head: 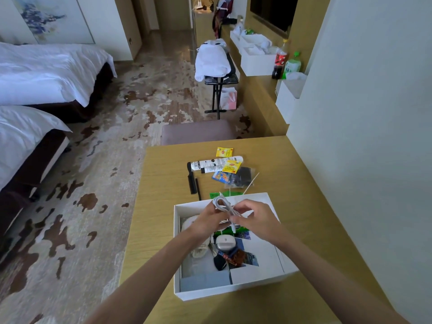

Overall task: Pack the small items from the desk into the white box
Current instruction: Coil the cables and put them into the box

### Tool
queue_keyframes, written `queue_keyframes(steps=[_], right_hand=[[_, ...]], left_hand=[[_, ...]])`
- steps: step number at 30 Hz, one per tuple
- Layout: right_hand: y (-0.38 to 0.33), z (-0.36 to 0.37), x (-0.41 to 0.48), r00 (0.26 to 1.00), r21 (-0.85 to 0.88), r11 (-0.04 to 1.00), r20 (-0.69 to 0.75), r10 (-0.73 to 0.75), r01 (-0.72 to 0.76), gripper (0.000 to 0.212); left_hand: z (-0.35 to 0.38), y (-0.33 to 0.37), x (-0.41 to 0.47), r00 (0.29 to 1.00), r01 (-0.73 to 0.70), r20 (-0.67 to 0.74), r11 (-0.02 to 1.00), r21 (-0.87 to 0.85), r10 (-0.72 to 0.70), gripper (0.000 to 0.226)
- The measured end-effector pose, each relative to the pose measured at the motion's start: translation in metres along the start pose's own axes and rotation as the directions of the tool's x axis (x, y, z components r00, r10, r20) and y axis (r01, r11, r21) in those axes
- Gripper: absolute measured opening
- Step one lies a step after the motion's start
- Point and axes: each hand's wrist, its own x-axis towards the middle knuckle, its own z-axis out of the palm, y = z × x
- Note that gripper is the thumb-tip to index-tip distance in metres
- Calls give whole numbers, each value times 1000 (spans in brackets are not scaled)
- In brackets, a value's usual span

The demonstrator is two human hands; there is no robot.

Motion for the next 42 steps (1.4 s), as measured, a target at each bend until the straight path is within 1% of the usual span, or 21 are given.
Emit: queue_keyframes(steps=[2,3,4,5,6,7,9,11,13,15,18,21,23,24,27,28,30,33,36,39,42], right_hand=[[4,-1,-3,1000,-35,999,15,4,-4,15],[6,-1,-3,1000,-57,998,7,2,-2,13],[8,-1,-4,1000,-71,997,-8,2,-2,12],[10,-1,-4,1000,-78,997,-27,4,-6,11],[12,-3,-4,999,-87,996,-48,9,-14,11],[13,-4,-4,998,-103,994,-67,17,-24,11],[17,-10,-4,996,-150,988,-78,36,-47,10],[21,-14,-5,997,-194,979,-56,53,-63,9],[24,-16,-6,997,-247,966,-32,72,-78,9],[25,-16,-7,995,-308,947,-17,93,-94,11],[27,-12,-7,990,-398,908,-2,142,-131,11],[29,-6,-5,982,-502,851,19,187,-152,12],[29,2,-4,981,-545,828,50,187,-130,15],[29,6,-3,981,-552,826,66,181,-115,16],[27,22,0,982,-567,820,96,164,-81,14],[26,27,1,982,-571,818,102,158,-72,14],[26,37,1,983,-578,814,112,144,-53,15],[31,44,1,985,-570,821,124,119,-27,21],[34,40,2,985,-531,847,143,92,-2,18],[38,31,1,989,-487,873,141,44,30,17],[40,18,1,996,-435,899,92,-11,50,14]], left_hand=[[-1,-1,1,999,49,7,996,-72,-49,21],[0,-2,1,997,71,11,995,-72,-70,23],[0,-2,1,997,82,16,996,-34,-82,23],[-1,-2,0,997,74,16,996,59,-75,23],[-4,-5,1,999,31,7,974,226,-34,23],[-7,-7,2,1000,-23,10,908,419,21,25],[-16,-14,2,995,-86,28,668,739,97,40],[-24,-21,2,986,-153,106,434,888,130,51],[-29,-26,2,974,-212,183,240,948,137,47],[-32,-28,0,970,-204,181,138,969,163,33],[-38,-31,0,964,-156,132,88,984,231,20],[-43,-32,-1,955,-150,121,89,985,272,21],[-45,-33,-1,939,-152,104,126,980,327,18],[-45,-32,0,932,-152,81,177,972,352,18],[-45,-27,1,943,-95,-58,433,896,326,18],[-45,-25,2,948,-76,-91,493,867,306,18],[-45,-24,1,949,-68,-115,549,833,292,17],[-46,-26,-1,948,-103,-104,598,795,301,16],[-52,-28,-5,948,-99,-120,632,769,296,14],[-58,-34,-10,939,-72,-155,614,786,308,16],[-60,-40,-12,932,-40,-180,585,810,313,16]])
